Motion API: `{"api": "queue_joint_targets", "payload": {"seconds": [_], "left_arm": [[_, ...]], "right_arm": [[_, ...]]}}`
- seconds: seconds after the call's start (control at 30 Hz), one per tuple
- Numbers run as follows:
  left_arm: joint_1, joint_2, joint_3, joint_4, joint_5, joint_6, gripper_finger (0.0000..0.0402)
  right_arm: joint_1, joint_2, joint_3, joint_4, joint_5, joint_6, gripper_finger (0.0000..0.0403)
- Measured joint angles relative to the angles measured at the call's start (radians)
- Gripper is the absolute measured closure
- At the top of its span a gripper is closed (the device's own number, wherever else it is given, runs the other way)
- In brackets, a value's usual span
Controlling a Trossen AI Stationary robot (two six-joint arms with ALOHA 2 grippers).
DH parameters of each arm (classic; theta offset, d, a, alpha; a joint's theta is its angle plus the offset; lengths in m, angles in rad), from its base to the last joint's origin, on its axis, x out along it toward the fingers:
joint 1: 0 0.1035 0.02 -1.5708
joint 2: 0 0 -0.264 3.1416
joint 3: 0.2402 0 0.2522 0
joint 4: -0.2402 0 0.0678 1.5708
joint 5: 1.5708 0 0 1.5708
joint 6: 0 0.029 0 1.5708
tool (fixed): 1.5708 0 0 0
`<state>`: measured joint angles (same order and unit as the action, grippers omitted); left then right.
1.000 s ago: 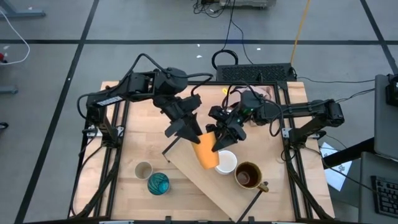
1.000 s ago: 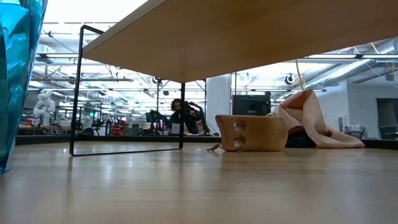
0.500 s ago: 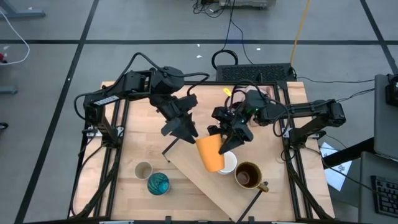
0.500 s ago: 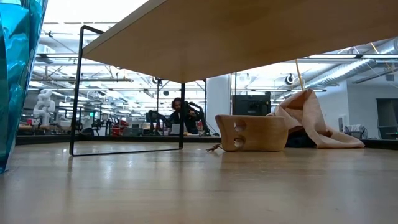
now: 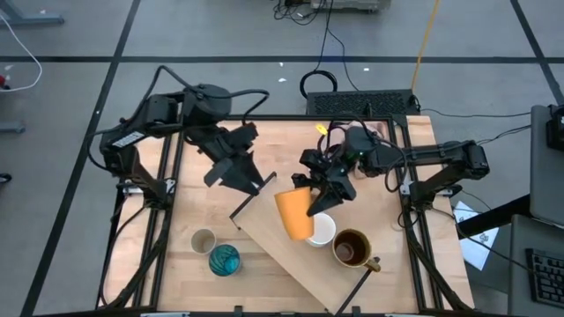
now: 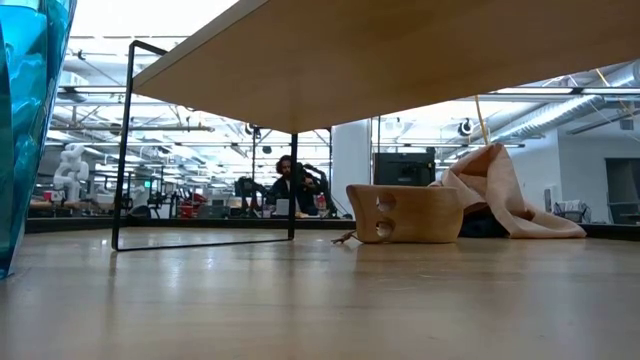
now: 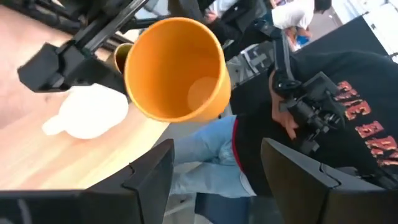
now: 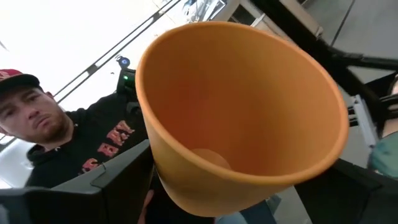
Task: Stack small to large cups/mugs on shelf
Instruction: Put the yellow cup on the shelf
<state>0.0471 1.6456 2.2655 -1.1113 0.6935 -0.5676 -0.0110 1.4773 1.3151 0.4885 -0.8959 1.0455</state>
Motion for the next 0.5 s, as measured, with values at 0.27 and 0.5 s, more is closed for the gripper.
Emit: {"api": "queue_joint_targets", "payload": {"seconds": [0.27,0.5], "left_arm": [[0.0,-0.049,0.001,0.007,-0.076,0.005,0.0163],[-0.001,-0.074,0.001,0.008,-0.134,0.008,0.0163]], "right_arm": [[-0.049,0.001,-0.002,-0.072,0.005,-0.135,0.0071],[-0.092,0.002,-0.002,-0.166,0.009,-0.272,0.0071]]}}
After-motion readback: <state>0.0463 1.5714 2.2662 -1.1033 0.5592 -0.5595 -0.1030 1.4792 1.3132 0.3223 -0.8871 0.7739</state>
